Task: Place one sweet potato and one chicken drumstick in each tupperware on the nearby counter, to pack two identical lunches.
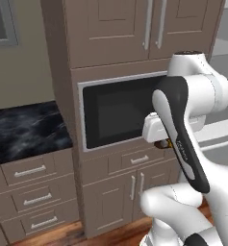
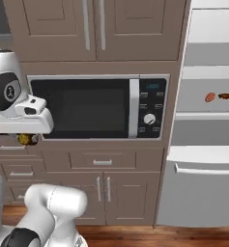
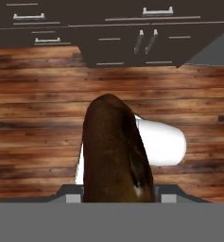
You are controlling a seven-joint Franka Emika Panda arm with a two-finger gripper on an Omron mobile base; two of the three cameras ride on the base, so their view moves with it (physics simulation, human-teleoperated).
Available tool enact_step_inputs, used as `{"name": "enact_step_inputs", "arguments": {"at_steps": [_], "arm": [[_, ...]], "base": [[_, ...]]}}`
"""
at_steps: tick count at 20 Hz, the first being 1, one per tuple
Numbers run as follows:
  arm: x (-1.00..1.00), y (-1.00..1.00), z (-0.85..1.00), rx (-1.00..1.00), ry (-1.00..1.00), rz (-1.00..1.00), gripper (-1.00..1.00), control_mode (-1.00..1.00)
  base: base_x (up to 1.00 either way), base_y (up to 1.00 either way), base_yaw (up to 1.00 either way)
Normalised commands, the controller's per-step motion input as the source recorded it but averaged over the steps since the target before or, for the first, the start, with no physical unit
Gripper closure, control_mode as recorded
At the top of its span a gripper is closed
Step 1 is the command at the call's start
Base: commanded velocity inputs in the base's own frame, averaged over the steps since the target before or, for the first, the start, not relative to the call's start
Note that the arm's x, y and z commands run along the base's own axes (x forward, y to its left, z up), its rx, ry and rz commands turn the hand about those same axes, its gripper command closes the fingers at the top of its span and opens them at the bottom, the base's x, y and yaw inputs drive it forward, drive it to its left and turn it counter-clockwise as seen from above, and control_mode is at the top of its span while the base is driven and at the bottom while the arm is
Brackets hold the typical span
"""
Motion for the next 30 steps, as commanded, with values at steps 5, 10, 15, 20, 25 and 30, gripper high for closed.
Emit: {"name": "enact_step_inputs", "arguments": {"at_steps": [5, 10, 15, 20, 25, 30], "arm": [[0.0, 0.0, 0.0, 0.0, 0.0, 0.0, 1.0, 1.0], [0.0, 0.0, 0.0, 0.0, 0.0, 0.0, 1.0, 1.0], [0.0, 0.0, 0.0, 0.0, 0.0, 0.0, 1.0, 1.0], [0.0, 0.0, 0.0, 0.0, 0.0, 0.0, 1.0, 1.0], [0.0, 0.0, 0.0, 0.0, 0.0, 0.0, 1.0, 1.0], [0.0, 0.0, 0.0, 0.0, 0.0, 0.0, 1.0, 1.0]], "base": [[0.0, 1.0, 0.0], [0.0, 1.0, 0.0], [0.11, 1.0, 0.01], [0.48, 1.0, 0.2], [0.43, 1.0, 0.35], [0.08, 1.0, 0.35]]}}
